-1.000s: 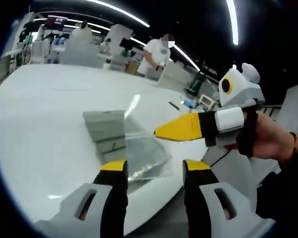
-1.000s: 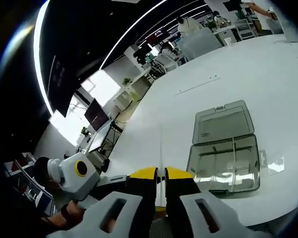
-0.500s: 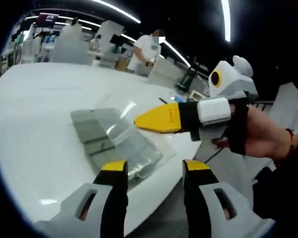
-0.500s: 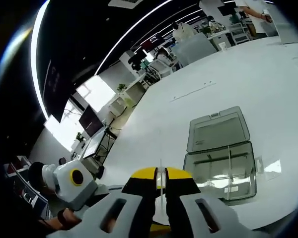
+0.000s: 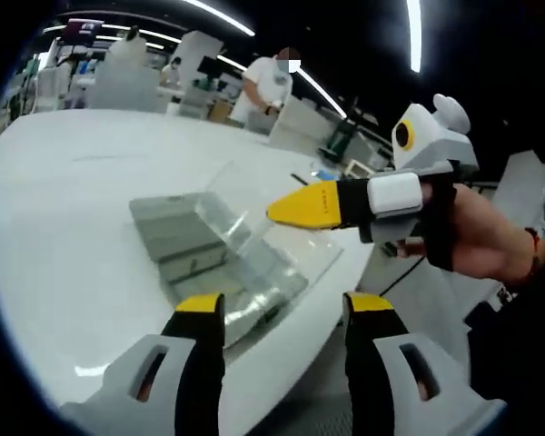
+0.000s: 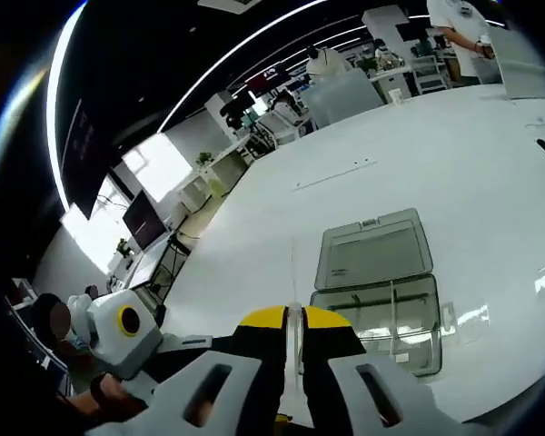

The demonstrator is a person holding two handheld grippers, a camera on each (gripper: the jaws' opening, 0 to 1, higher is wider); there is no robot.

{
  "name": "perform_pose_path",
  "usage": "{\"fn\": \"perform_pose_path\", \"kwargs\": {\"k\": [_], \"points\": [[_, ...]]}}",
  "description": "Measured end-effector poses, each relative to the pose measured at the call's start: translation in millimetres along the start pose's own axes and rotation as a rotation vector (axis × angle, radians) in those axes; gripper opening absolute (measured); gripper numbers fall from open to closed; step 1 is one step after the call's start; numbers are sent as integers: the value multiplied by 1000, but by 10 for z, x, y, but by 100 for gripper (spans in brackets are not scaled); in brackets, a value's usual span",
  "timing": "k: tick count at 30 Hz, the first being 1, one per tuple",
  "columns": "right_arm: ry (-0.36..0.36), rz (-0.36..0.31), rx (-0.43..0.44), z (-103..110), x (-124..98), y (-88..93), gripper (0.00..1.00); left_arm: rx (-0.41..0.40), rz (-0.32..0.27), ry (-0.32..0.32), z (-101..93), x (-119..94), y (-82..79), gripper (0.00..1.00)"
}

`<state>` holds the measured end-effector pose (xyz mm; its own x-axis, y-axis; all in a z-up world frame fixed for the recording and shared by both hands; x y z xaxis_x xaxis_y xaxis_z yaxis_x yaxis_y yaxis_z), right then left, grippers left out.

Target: Insert the divider into the dual guide fixture by aligning both edges with the guide slots and pushing it downward to the bottom, including one-sided entry, uneven engagement, binding, and posture correction.

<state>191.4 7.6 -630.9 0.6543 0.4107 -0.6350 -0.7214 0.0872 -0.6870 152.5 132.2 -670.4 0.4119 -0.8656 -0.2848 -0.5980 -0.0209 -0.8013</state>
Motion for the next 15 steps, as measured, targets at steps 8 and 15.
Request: {"fn": "perform_pose_path", "kwargs": {"k": [8, 15], "points": [[69, 7, 11, -12, 81, 50, 0, 11, 18, -7, 111, -111, 11, 56], [140, -8, 38, -50, 116, 93, 0, 57, 25, -5, 172, -181, -50, 62]]}}
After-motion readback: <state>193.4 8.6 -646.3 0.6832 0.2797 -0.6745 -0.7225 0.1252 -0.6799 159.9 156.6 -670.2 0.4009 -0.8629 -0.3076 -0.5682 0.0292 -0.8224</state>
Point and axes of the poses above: the point that each gripper's makers call its tool centre point, and the gripper's own axes: x roughly forward along the fingers, z roughly to its left, y roughly out of its underside, the point moved 8 cm from there along -x, roughly backward along the fingers, and after that the axes turned 12 degrees about y, right-handed, at the moved point
